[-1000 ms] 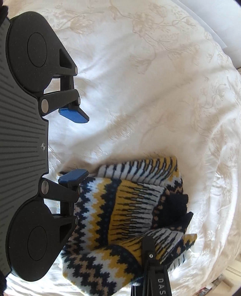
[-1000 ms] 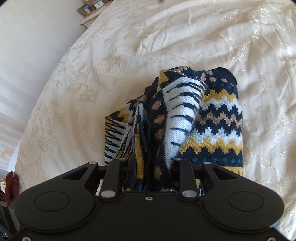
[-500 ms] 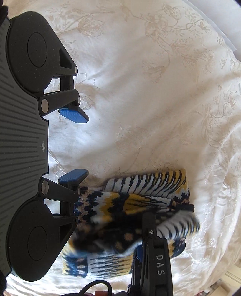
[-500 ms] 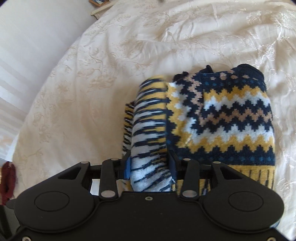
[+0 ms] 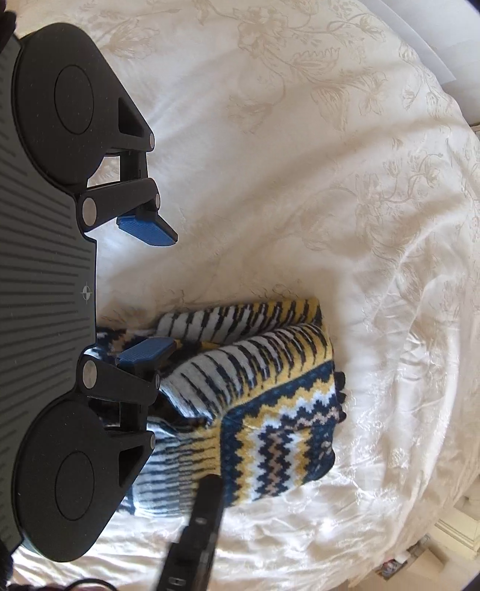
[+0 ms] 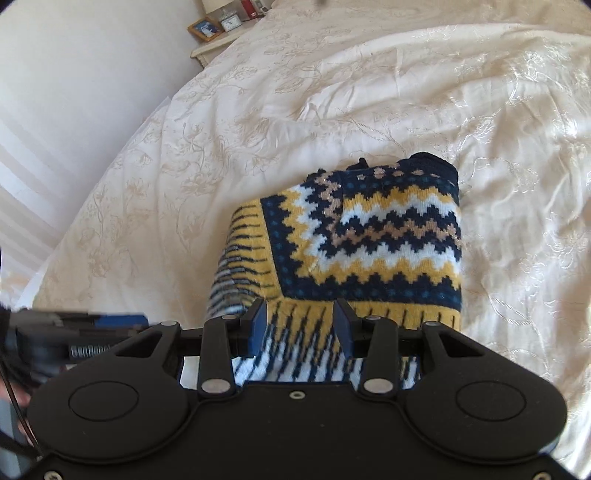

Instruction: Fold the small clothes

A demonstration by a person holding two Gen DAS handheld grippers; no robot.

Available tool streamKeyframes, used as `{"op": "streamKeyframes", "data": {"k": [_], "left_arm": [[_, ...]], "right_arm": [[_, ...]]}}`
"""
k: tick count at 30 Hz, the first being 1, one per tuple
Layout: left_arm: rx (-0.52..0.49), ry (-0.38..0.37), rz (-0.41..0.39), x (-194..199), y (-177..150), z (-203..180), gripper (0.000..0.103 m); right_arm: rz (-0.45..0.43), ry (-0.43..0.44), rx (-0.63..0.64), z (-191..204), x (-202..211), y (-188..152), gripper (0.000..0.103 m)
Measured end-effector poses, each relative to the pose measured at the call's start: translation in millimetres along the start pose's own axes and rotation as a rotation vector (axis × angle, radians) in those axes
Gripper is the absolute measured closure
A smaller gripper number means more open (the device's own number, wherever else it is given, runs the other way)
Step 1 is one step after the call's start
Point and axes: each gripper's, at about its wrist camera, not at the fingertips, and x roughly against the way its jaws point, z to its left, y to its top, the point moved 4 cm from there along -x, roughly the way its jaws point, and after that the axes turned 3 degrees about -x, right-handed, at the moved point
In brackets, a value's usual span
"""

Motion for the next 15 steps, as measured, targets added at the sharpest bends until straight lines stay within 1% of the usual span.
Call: {"op": "streamKeyframes", "data": {"k": [1, 2, 3, 6, 8, 9, 11, 13, 15], "left_arm": [[-0.001, -0.010, 0.001, -0.9, 3.4, -2.6, 0.049], [-0.005, -0.018, 0.004, -2.1, 6.5, -5.5, 0.049], [-0.009, -0.022, 0.007, -3.8, 10.1, -7.6, 0.049], [-0.020, -0.033, 0.007, -5.2, 15.4, -12.0, 0.049], [-0.016, -0.041, 0.009, -5.0, 17.9, -12.3, 0.049], [-0.012, -0.048, 0.013, -5.0, 19.1, -12.0, 0.049], [0.003, -0.066, 0.020, -4.1, 20.3, -10.1, 0.049], [0.026, -0.086, 0.021, -3.2, 21.0, -7.7, 0.049], [0.042, -0.105, 0.022, -2.5, 21.5, -6.2, 0.049]], "right_arm": [[0.008, -0.007, 0.028, 2.8, 1.0, -5.1, 0.047], [0.017, -0.010, 0.064, 7.8, 1.7, -12.6, 0.041], [0.018, -0.006, 0.103, 13.5, 2.3, -19.6, 0.039], [0.018, 0.004, 0.221, 34.9, 0.2, -39.9, 0.037], [0.026, 0.001, 0.303, 50.3, -7.0, -51.9, 0.029], [0.026, -0.011, 0.360, 59.2, -11.8, -58.9, 0.028], [0.027, -0.040, 0.462, 73.6, -21.5, -71.1, 0.027], [0.023, -0.093, 0.569, 85.1, -32.2, -82.2, 0.027], [0.016, -0.166, 0.695, 93.0, -44.0, -93.2, 0.031]]}}
